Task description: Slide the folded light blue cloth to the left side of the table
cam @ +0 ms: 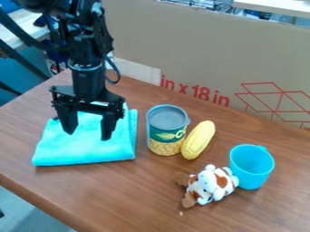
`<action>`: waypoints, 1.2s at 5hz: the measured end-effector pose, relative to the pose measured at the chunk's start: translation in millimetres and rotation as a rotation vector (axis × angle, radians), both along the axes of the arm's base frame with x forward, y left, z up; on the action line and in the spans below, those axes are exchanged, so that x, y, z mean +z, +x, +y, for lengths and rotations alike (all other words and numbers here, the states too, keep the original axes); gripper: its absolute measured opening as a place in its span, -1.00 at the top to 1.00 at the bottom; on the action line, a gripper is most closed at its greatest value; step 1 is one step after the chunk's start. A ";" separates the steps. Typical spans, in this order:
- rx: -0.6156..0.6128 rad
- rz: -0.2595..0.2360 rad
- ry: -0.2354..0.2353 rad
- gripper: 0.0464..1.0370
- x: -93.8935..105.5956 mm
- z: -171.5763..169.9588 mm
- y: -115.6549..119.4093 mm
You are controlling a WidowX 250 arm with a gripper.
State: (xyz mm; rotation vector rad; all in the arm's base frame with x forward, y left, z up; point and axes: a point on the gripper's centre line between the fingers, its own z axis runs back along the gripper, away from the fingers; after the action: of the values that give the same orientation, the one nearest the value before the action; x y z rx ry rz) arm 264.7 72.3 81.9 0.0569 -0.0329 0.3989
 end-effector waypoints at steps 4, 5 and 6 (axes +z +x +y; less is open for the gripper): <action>0.050 0.040 -0.079 -0.93 -50.0 21.1 32.3; 0.012 0.075 -0.073 -0.93 -53.2 24.1 27.0; -0.019 0.104 -0.068 -0.93 -56.2 33.6 12.3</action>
State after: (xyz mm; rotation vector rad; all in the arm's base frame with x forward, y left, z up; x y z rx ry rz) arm 277.0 105.9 25.7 0.0097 0.0827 0.3777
